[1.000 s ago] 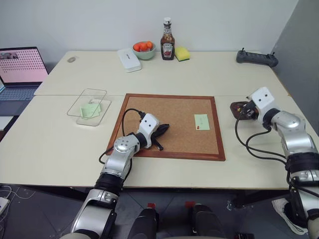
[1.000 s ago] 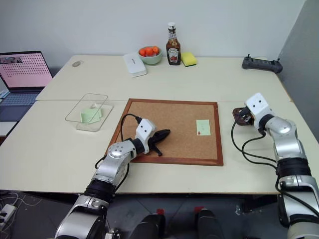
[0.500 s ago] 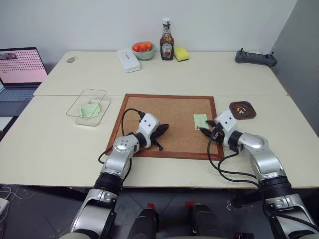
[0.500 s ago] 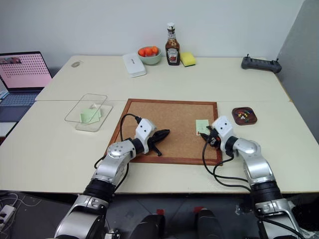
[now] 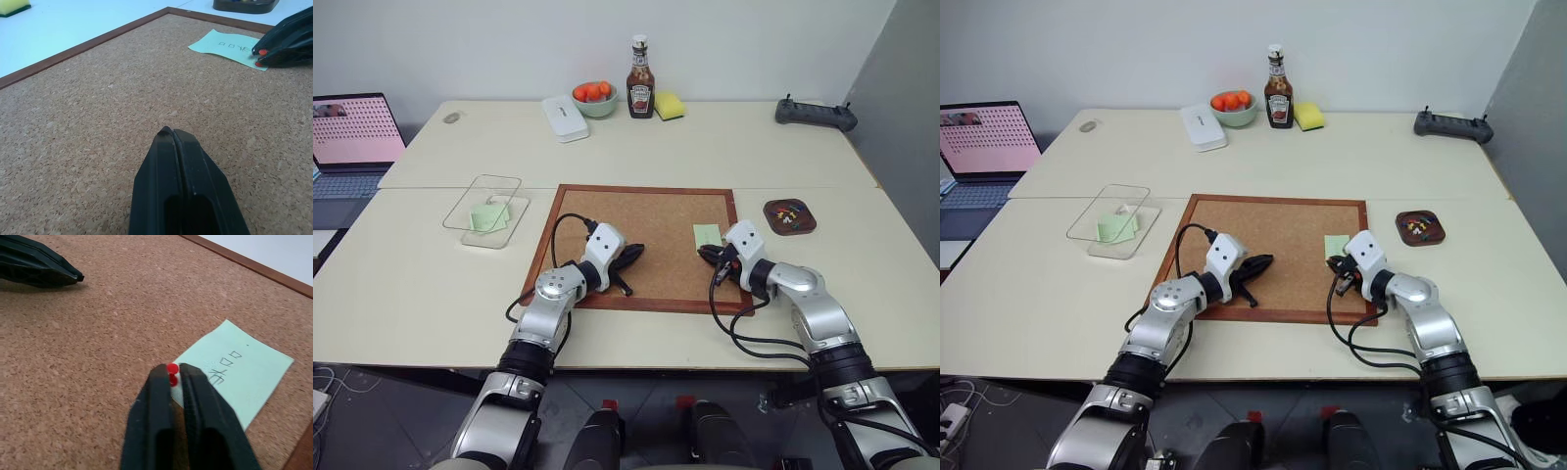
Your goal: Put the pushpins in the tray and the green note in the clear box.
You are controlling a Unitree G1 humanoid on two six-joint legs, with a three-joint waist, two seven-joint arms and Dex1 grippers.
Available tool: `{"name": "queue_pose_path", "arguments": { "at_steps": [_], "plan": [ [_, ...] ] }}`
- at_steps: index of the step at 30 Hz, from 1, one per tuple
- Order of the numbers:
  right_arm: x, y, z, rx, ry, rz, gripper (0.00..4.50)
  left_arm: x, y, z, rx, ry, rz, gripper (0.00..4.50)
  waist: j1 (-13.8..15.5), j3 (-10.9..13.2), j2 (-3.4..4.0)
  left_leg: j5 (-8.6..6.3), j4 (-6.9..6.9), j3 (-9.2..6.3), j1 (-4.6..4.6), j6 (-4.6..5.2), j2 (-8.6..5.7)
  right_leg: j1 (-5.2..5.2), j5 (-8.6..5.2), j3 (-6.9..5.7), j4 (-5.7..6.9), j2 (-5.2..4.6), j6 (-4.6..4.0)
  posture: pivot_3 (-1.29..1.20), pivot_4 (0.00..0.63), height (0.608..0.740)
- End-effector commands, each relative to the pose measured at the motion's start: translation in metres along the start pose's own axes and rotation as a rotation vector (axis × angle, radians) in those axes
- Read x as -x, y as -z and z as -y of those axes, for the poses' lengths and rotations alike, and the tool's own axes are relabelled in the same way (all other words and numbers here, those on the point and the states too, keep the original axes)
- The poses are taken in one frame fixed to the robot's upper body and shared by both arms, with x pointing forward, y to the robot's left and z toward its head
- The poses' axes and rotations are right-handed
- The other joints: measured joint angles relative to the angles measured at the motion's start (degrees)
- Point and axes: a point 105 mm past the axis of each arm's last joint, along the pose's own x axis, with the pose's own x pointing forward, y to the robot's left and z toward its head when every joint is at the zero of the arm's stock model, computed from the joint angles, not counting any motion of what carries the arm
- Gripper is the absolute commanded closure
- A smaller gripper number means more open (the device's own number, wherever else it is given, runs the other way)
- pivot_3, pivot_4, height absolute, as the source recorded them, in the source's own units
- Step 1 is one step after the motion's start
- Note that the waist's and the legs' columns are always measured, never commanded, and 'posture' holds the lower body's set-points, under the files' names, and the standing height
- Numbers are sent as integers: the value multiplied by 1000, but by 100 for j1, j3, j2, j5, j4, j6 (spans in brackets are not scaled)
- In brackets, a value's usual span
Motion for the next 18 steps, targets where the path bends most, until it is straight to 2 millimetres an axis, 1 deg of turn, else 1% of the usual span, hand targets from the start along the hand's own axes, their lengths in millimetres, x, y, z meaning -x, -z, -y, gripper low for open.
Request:
{"name": "queue_pose_path", "arguments": {
  "at_steps": [1, 3, 11, 14, 18],
  "plan": [
    [3, -15, 5, 27, 11, 50, 4459, 1, 21, 12, 31, 32, -72, 4500, 0, 0, 0, 0, 0, 0, 0, 0, 0, 0, 0, 0, -1, 0, 0, 0, 150, 740],
    [4, -20, 4, 31, 5, 72, 4459, 1, 22, 13, 31, 32, -73, 4500, 0, 0, 0, 0, 0, 0, 0, 0, 0, 0, 0, -1, -1, 0, 0, 0, 150, 740],
    [14, -54, 1, 77, -25, 207, 4459, 3, 22, 13, 30, 36, -77, 4500, -1, 0, 0, 0, -1, -1, -6, 0, 0, -5, 0, -1, -2, 0, 0, 0, 150, 740],
    [17, -61, 2, 92, -24, 223, 4459, 3, 22, 13, 30, 36, -78, 4500, -3, 0, 0, 0, -1, -1, -4, 0, 0, -5, 0, -1, -1, 0, 0, 0, 150, 740],
    [19, -65, 3, 107, -26, 229, 4459, 2, 22, 13, 31, 34, -76, 4500, -1, -1, -1, 0, -1, -2, -3, 0, 0, -3, 0, -4, -1, 2, 0, 0, 150, 740]
  ]
}}
